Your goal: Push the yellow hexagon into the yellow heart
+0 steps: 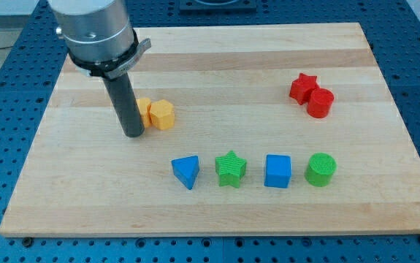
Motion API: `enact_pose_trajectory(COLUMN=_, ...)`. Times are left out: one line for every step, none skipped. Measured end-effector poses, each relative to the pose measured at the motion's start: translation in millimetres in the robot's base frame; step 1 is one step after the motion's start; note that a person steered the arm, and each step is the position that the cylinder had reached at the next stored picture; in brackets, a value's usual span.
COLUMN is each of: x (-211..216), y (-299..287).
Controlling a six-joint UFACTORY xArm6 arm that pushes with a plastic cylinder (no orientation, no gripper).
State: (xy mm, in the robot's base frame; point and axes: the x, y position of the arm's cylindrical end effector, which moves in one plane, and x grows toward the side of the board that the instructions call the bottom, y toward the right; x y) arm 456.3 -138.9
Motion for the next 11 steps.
enact_pose_trajectory(x=-19.0, y=11.8)
enact_pose_trajectory(x=-26.4, y=22.5)
enact_pose_trajectory(x=-10.9, y=17.3)
enact_pose_trajectory(x=20.4, y=11.7)
enact_pose_trajectory(x=21.4, y=46.3)
enact_pose_trajectory(x=19.1, y=84.5)
enact_pose_trajectory(x=-3.1, y=80.5)
enact_pose_trajectory(x=-11.9, y=61.6)
enact_pose_trajectory(x=-11.9, y=46.4)
enact_pose_trajectory(x=-8.6, y=55.7)
enact_pose_trajectory(x=19.7, y=50.9)
